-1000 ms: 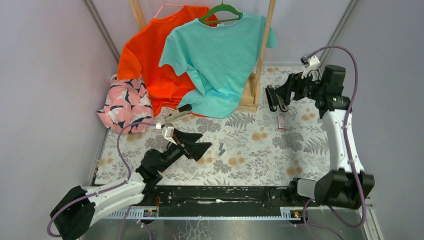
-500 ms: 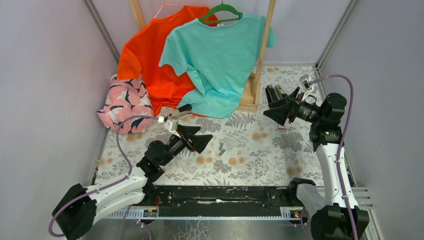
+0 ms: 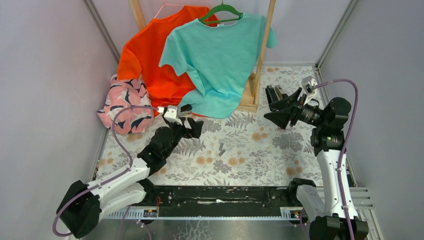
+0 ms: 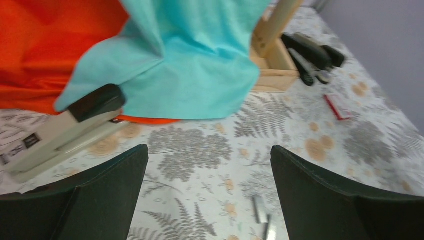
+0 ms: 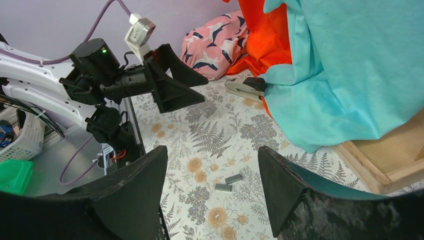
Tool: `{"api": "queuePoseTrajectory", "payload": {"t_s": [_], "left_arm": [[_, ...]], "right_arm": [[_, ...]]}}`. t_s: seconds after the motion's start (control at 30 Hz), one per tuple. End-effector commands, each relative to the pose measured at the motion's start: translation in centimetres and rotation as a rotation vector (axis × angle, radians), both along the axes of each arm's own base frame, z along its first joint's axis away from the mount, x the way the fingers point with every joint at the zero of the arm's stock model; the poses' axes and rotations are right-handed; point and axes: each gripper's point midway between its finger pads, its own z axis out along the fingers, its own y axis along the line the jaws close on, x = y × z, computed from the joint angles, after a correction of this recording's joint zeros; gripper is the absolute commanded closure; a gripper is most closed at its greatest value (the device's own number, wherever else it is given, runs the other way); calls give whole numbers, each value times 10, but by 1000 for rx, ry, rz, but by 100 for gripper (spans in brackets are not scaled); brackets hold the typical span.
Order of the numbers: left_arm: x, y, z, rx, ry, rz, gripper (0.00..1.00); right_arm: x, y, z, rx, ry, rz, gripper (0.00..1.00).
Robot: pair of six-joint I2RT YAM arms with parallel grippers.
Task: Unload the staples from the stapler
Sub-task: Pick up the stapler from the center of the board.
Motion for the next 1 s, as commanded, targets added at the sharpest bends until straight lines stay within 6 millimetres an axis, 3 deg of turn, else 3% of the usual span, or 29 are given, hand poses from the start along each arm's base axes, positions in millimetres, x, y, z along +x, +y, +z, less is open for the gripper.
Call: {"api": "queuePoseTrajectory", "payload": {"t_s": [0.0,0.4,0.6,0.73,0.87,0.97], "left_arm": [[29,29,-7,79,21,134,0],[88,87,-46,190,169,303,5],[109,98,-42,144,192,336,9],[123,95,-44,118,240,324,17],[124,80,-50,201,312,208,22],[121,64,-36,224,310,90,26]], "right_arm": [[-2,2,4,-13,-53,27,26],[-4,2,4,-15,-59,31,27],[-3,2,3,-15,-57,31,27],[-2,2,3,-16,-57,31,27],[-3,2,3,-16,-59,30,27],[-2,2,2,-16,-56,32,27]]}}
